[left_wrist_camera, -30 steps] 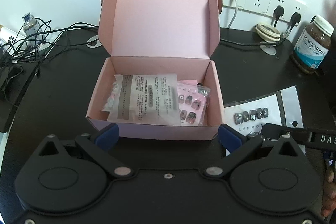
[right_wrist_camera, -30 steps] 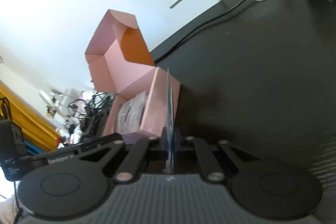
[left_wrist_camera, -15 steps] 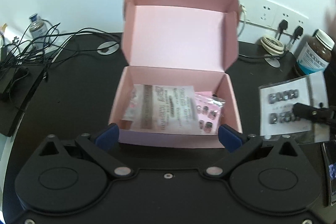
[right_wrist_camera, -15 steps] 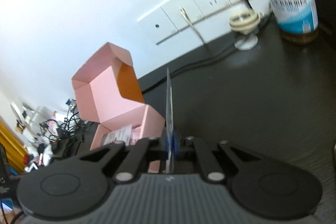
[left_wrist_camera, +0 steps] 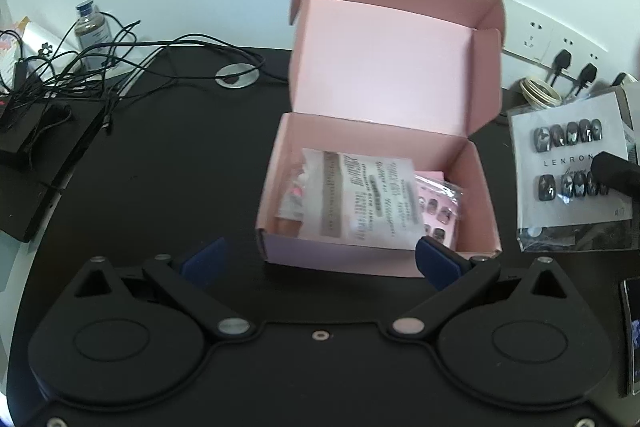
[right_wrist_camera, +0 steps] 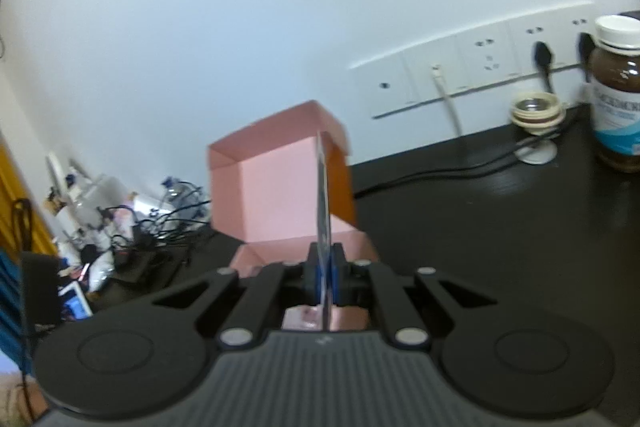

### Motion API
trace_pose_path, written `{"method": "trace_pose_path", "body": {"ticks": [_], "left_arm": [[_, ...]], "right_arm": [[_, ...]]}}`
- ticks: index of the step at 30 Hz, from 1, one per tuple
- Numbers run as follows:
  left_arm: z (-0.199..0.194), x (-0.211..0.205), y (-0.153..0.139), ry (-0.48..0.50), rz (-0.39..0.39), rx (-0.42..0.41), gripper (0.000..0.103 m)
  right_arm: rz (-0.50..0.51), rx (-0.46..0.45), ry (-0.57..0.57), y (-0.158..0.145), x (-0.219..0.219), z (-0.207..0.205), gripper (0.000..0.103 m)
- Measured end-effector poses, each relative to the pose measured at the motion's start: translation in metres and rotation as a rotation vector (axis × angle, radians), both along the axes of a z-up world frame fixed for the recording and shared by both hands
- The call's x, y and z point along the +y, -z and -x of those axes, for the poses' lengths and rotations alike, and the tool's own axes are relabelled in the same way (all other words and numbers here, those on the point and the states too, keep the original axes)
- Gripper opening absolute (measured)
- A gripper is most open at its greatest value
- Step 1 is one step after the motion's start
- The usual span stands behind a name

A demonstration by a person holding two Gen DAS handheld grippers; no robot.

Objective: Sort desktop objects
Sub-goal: 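Carry the nails card into the pink box with the right gripper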

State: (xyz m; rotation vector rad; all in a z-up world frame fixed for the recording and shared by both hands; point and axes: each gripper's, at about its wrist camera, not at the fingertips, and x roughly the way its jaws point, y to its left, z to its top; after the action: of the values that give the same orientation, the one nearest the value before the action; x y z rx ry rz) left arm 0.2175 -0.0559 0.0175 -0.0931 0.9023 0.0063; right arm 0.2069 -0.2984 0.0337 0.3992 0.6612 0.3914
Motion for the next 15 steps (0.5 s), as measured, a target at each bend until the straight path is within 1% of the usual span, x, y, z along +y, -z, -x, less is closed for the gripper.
{"method": "trace_pose_path", "body": {"ticks": [6,9,10,12,14,15], "left_arm": [[0.003,0.010,-0.001,-0.020,0.000,-0.004,0.102],[0.004,0.010,0.001,-0.011,-0.027,0.002,0.102],[0.005,0.011,0.001,-0.013,-0.034,0.002,0.102],[0.006,0.012,0.001,-0.016,-0.048,0.001,0.102],[0.006,0.015,0.001,-0.024,-0.057,0.002,0.102],[0.006,0.016,0.001,-0.029,-0.059,0.003,0.102]], "right_arm": [[-0.025,0.002,-0.102,0.003,0.034,-0.017,0.005],[-0.020,0.003,-0.158,0.008,0.052,-0.026,0.005],[-0.036,0.011,-0.168,0.011,0.056,-0.031,0.005],[-0.103,0.048,-0.162,0.021,0.059,-0.041,0.005],[-0.203,0.120,-0.158,0.037,0.057,-0.055,0.005],[-0.227,0.148,-0.145,0.045,0.056,-0.060,0.005]]}}
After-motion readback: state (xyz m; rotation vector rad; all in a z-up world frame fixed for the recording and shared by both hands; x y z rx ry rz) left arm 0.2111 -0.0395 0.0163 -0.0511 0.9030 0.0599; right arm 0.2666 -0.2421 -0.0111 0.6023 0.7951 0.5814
